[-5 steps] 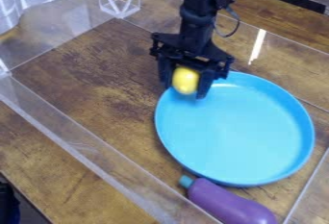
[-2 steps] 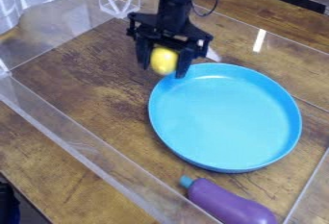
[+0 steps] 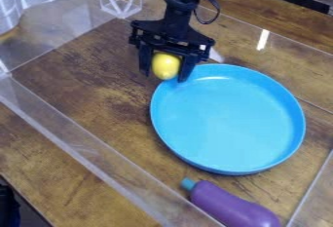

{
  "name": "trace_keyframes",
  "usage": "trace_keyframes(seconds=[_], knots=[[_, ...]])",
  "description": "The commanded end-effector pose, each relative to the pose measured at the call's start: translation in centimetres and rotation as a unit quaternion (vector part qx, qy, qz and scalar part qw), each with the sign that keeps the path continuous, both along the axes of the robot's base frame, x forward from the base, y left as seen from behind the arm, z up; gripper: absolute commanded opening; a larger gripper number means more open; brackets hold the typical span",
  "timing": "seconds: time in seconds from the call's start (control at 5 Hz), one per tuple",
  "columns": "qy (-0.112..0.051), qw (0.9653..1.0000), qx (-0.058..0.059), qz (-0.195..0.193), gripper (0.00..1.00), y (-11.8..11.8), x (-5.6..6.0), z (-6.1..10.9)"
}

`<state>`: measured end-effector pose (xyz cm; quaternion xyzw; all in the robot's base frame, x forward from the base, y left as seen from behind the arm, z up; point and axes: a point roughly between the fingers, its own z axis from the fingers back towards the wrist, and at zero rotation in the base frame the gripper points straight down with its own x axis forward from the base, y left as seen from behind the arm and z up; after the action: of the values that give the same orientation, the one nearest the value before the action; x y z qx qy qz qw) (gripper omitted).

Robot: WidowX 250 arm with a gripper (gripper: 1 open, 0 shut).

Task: Remove the lemon from the blue tray and put it on the table

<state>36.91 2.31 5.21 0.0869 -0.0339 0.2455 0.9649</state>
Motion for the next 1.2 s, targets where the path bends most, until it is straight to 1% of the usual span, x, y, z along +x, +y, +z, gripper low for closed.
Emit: trace_keyframes(seconds=[0.0,0.2,0.4,0.6,0.8,1.0], knots=[[-0.034,0.9985,0.009,0.041,0.00,2.6,1.1,1.9],[-0.031,0.9981,0.014,0.051,1.00,3.7,0.7,1.4],[-0.033,0.9975,0.013,0.061,1.00,4.5,0.2,1.8],[-0.029,0.9967,0.016,0.074,1.00,5.0,0.6,1.9],[-0.032,0.9959,0.011,0.084,1.00,5.4,0.7,3.3],[-0.030,0.9975,0.010,0.063,1.00,5.8,0.5,3.2]])
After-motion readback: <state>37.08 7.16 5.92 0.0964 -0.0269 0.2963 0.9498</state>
